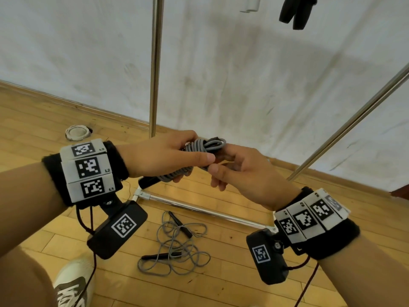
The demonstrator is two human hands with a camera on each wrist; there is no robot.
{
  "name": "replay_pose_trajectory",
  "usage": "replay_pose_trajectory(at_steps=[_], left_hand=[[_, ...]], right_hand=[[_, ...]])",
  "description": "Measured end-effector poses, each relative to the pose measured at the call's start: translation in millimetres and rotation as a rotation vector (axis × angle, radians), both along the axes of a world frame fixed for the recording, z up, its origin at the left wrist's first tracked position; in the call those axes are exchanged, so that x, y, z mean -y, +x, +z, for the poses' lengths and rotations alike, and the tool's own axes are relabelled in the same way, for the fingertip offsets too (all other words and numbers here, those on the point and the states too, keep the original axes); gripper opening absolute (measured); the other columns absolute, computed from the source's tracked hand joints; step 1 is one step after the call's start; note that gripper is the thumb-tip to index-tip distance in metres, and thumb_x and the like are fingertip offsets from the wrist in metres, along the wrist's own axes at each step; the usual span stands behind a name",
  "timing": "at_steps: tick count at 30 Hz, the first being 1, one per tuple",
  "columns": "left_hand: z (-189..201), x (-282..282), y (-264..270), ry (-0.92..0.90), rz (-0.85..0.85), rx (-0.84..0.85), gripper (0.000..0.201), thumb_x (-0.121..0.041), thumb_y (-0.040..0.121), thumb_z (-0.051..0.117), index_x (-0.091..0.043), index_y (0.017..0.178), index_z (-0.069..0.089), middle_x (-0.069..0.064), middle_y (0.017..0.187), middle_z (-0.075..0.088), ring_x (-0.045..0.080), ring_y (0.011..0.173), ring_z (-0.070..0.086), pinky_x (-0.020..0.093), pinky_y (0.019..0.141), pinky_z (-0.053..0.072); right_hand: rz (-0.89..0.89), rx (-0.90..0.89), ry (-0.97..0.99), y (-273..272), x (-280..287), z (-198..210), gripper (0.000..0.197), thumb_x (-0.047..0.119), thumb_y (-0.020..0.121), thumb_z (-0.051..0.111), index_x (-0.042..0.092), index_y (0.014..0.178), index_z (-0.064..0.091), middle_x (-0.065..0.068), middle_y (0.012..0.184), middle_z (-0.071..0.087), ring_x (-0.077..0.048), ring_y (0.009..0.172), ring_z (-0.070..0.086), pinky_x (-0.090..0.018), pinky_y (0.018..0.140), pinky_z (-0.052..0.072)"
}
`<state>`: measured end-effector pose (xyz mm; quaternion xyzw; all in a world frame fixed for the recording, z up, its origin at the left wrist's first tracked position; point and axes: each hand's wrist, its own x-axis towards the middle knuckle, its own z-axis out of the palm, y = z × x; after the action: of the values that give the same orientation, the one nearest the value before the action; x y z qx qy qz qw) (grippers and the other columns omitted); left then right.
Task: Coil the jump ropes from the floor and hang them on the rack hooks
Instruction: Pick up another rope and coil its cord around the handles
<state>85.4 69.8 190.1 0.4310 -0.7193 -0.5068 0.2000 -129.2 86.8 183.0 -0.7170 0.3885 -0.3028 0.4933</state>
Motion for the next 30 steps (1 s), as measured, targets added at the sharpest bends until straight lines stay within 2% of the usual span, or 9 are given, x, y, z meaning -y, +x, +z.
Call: replay_pose_trajectory(at_steps=[2,5,7,10,12,17,23,27,30], left_hand=[[-1,0,1,0.015,-0.027,-0.023,0.063,-0.066,0.074,0.064,-0.022,0.119,0.054,0.003,0.074,0.064,0.026,0.064,0.063,0.048,0.062,0.055],[-1,0,0,0.026,-0.035,-0.047,0.064,-0.065,0.074,0.065,-0.022,0.122,0.054,0.002,0.072,0.063,0.024,0.063,0.062,0.042,0.062,0.053],[-1,2,0,0.024,-0.007,-0.069,0.063,-0.064,0.075,0.065,-0.021,0.12,0.054,0.001,0.073,0.062,0.024,0.063,0.061,0.043,0.063,0.053],[-2,3,1,0.005,0.031,-0.073,0.062,-0.066,0.075,0.063,-0.021,0.116,0.055,0.002,0.076,0.063,0.023,0.063,0.062,0.042,0.063,0.054],[-4,3,1,-0.012,0.039,-0.033,0.06,-0.069,0.076,0.061,-0.025,0.115,0.055,0.002,0.077,0.063,0.02,0.062,0.064,0.038,0.061,0.055],[-9,-1,-6,-0.046,0.038,-0.03,0.028,-0.064,0.083,0.055,-0.04,0.097,0.057,0.001,0.075,0.063,0.015,0.058,0.063,0.03,0.055,0.054],[-11,2,-8,-0.062,0.115,-0.038,0.026,-0.055,0.095,0.05,-0.031,0.093,0.061,0.001,0.072,0.062,0.011,0.052,0.058,0.023,0.048,0.048],[-11,0,-7,-0.157,0.076,0.056,0.019,-0.057,0.095,0.047,-0.054,0.079,0.057,-0.012,0.06,0.059,0.003,0.047,0.055,0.016,0.047,0.045],[-12,0,-7,-0.188,0.05,0.151,0.025,-0.057,0.095,0.047,-0.037,0.084,0.057,-0.009,0.061,0.057,0.002,0.046,0.053,0.017,0.047,0.047]], right_hand=[[-0.104,0.037,0.012,-3,1,1,0.036,0.027,0.076,0.08,0.019,0.11,0.068,-0.008,0.076,0.072,-0.016,0.06,0.067,-0.022,0.052,0.049],[-0.247,0.097,-0.026,-9,7,-1,0.039,0.035,0.061,0.083,0.012,0.09,0.068,-0.005,0.061,0.068,-0.013,0.047,0.055,-0.021,0.046,0.044],[-0.282,0.195,-0.038,-11,9,-2,0.029,0.029,0.067,0.08,0.01,0.085,0.066,-0.005,0.061,0.066,-0.014,0.048,0.052,-0.022,0.045,0.043],[-0.295,0.305,0.016,-12,11,-5,0.016,0.016,0.087,0.065,0.006,0.098,0.071,-0.008,0.073,0.068,-0.016,0.061,0.06,-0.025,0.056,0.05],[-0.307,0.31,0.046,-12,12,-7,0.018,0.006,0.095,0.057,0.008,0.102,0.073,-0.009,0.077,0.069,-0.017,0.066,0.061,-0.026,0.061,0.051],[-0.381,0.294,0.042,-8,14,-8,0.009,0.003,0.09,0.064,0.005,0.094,0.072,-0.012,0.072,0.071,-0.017,0.06,0.064,-0.024,0.056,0.053],[-0.391,0.311,0.041,-4,14,-6,0.003,0.001,0.085,0.068,0.002,0.088,0.07,-0.013,0.071,0.071,-0.02,0.059,0.067,-0.026,0.055,0.055],[-0.383,0.267,0.004,-1,13,-8,0.006,-0.003,0.083,0.071,0.002,0.085,0.07,-0.01,0.066,0.07,-0.021,0.056,0.067,-0.026,0.052,0.055],[-0.344,0.238,0.005,1,11,-11,0.018,-0.004,0.083,0.072,0.005,0.097,0.066,-0.005,0.069,0.069,-0.022,0.056,0.068,-0.027,0.052,0.055]])
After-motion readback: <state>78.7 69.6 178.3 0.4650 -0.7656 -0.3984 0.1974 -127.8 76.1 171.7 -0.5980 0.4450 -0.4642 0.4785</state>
